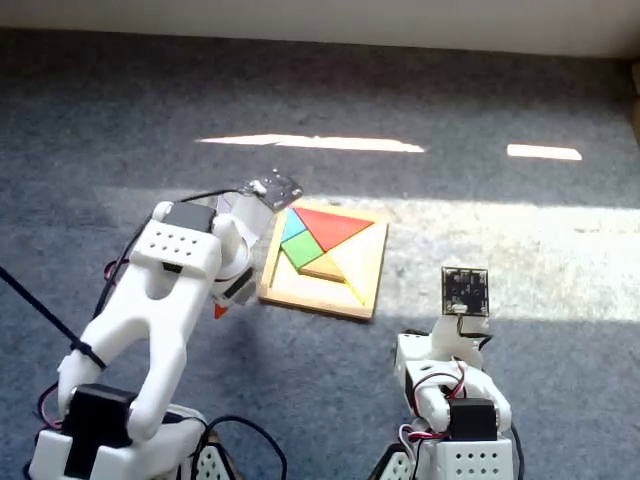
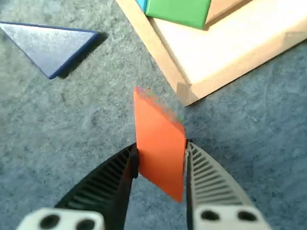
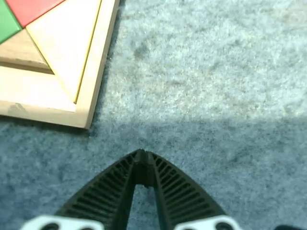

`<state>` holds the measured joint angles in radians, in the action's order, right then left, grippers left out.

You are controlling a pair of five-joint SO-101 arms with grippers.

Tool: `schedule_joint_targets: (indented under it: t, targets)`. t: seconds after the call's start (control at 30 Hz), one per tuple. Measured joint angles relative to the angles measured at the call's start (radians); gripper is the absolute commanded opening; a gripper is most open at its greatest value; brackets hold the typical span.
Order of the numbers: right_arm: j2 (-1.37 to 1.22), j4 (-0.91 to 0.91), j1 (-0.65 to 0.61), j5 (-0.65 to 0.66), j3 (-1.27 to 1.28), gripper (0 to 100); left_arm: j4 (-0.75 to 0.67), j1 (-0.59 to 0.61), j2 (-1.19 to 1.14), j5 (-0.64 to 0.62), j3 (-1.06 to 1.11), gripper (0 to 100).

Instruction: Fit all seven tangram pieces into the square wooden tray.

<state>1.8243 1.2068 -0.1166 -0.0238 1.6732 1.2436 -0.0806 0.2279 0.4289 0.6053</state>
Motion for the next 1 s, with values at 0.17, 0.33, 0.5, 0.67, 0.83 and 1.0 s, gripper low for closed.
schedule_joint_targets:
  t: [0.17,0.33,0.5,0.67,0.83,1.0]
  targets:
    - [0.0,0.0,0.0,0.0,0.0,0.5,0.002,0.098,0.002,0.0,0.0,21]
    - [0.0,0.0,0.0,0.0,0.0,0.5,0.038,0.107,0.002,0.0,0.0,21]
    - [0.0,0.0,0.0,0.0,0.0,0.5,0.041,0.095,0.002,0.0,0.023,21]
    - [0.0,0.0,0.0,0.0,0.0,0.5,-0.044,0.003,0.002,-0.046,0.121,21]
    - [0.0,0.0,0.0,0.0,0.0,0.5,-0.206,-0.037,0.002,-0.054,0.224,21]
    - [0.0,0.0,0.0,0.0,0.0,0.5,-0.269,-0.04,0.002,-0.058,0.247,21]
